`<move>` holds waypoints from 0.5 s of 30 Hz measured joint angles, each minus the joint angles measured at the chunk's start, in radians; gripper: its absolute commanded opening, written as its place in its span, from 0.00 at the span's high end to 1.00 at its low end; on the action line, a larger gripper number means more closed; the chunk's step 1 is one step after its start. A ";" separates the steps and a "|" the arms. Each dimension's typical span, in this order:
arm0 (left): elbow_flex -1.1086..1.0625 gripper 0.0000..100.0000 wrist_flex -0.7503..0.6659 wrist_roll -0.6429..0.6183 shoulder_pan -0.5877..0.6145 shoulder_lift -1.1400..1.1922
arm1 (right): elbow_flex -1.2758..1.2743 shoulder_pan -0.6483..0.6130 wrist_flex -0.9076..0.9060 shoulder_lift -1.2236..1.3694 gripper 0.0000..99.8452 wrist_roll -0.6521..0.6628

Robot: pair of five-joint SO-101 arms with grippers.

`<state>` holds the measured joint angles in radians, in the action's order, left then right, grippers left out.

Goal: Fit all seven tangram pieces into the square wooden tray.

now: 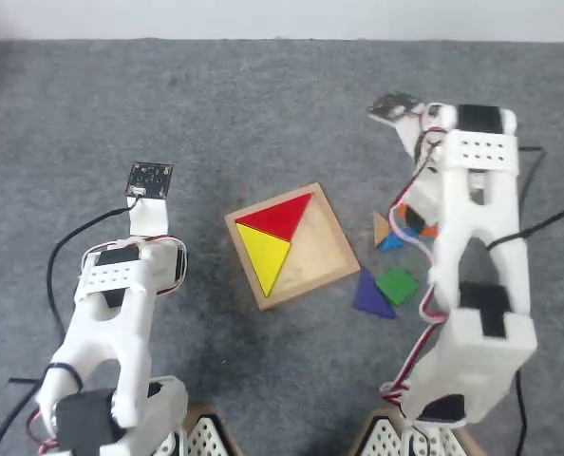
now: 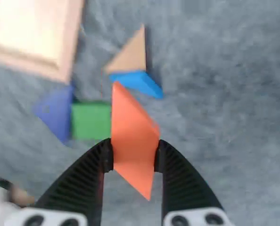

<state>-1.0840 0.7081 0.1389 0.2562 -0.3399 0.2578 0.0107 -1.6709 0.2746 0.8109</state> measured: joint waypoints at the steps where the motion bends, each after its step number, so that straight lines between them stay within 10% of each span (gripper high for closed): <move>1: 0.000 0.88 0.000 0.000 0.000 0.000 | 0.000 0.021 0.037 0.032 0.99 0.026; 10: 0.000 0.88 0.000 0.000 0.000 0.000 | 0.000 0.115 0.393 0.319 0.99 -0.244; 15: 0.000 0.88 0.000 0.000 0.000 0.000 | 0.012 0.095 0.413 0.364 0.82 -0.265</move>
<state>-1.0840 0.7081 0.1389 0.2562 -0.3399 0.2700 0.1059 -1.2582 0.6383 0.5455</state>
